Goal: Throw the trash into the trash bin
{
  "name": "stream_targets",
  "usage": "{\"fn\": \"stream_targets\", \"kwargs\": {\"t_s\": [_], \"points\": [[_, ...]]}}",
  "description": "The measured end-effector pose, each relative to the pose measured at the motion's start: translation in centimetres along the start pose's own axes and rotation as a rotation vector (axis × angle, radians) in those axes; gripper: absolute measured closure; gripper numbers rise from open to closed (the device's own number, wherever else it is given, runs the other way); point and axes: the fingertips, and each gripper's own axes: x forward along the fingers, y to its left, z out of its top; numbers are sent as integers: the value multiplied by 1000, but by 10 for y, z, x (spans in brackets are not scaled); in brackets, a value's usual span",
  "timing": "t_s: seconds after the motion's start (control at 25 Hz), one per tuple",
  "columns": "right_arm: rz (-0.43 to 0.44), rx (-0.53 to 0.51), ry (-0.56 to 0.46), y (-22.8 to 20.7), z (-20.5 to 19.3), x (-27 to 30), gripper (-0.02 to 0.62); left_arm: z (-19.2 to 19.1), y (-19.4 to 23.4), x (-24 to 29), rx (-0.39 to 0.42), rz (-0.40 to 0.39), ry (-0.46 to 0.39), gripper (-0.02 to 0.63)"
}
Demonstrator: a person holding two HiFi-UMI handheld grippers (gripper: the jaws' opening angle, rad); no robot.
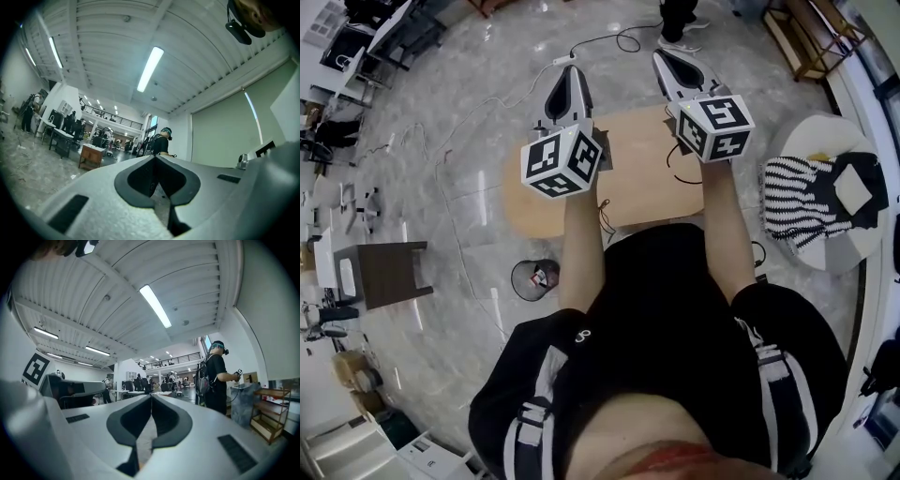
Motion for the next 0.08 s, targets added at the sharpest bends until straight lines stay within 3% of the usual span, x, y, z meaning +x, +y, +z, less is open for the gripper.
{"fn": "stream_targets", "kwargs": {"t_s": [0.08], "points": [[-1, 2, 1, -4, -1, 0, 583, -2, -3, 3, 5, -3, 3, 598]]}}
